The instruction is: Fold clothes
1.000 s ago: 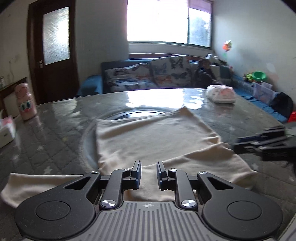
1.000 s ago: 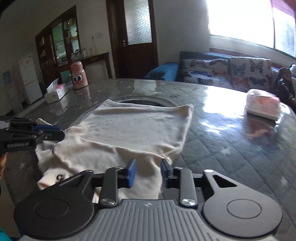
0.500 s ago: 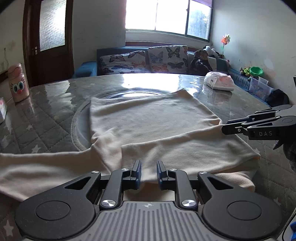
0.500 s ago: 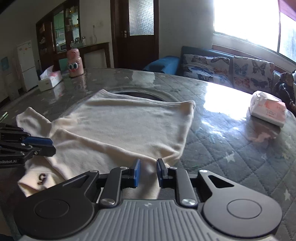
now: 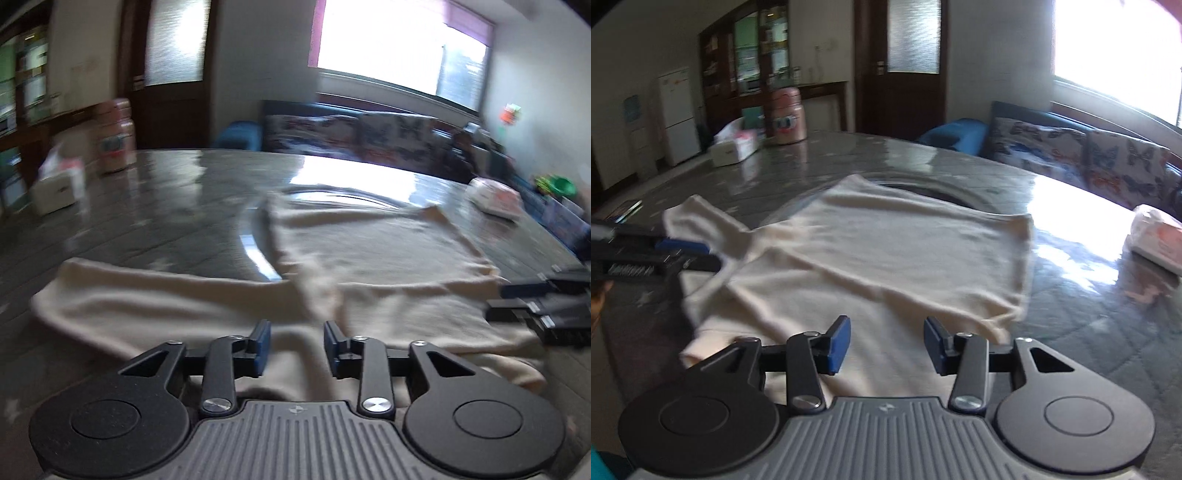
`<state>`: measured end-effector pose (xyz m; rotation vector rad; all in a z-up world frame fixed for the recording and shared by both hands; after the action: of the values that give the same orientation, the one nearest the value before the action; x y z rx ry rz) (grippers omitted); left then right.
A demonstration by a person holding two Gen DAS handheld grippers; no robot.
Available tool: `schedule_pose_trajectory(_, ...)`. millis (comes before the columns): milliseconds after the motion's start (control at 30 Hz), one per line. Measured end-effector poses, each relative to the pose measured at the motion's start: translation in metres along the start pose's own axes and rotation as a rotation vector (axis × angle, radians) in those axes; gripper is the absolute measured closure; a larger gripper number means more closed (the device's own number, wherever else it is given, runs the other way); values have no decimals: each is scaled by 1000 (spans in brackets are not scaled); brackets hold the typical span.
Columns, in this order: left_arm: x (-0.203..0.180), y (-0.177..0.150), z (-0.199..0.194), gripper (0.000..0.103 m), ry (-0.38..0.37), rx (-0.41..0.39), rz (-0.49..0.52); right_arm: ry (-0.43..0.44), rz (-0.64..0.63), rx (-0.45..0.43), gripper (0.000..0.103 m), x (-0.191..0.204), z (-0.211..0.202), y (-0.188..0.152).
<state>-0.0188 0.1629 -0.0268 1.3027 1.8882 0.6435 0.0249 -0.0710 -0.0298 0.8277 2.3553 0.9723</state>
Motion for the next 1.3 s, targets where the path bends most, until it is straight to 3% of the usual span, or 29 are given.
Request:
schedule_pose_trajectory(367,104,32,-8,59,358,-118,-227,82,-64,-8,54,41,27,27)
schedule_pose_trajectory(567,143,43,3,59,489,-135,-311,77,-79,-18,49,45,20,31)
schedule_pose_trajectory(667,152,46,10,59,513,-142,-345,69,-79,-25,48,44,14,33)
schedule_pose_trajectory(800,154,50,16,61,515,-158,-338,62,-77,-41,48,44,6,35)
schedule_pose_trajectory(867,153,52,18,82,498,-160,-332,59,-75,-51,48,45,2,36)
schedule_pose_trajectory(933,151,53,19,91,472,-160,-330,56,-70,-59,48,44,-2,36)
schedule_pose_trajectory(1100,130,61,7,94,341,-183,-341,40,-45,-76,48,37,-14,32)
schedule_pose_trajectory(1300,64,74,-14,94,135,-207,-266,-11,18,-88,48,15,-32,18)
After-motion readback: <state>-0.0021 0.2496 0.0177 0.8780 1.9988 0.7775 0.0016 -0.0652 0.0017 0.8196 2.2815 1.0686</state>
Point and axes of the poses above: each gripper's, at about its wrist camera, not at the fingertips, and z roughly the way its jaws point, x to its left, y to its top, the point moved 5 cm from there along z, roughly the way its jaws point, and after that the axes turned 14 degrees about -z, right-handed, at the moved point
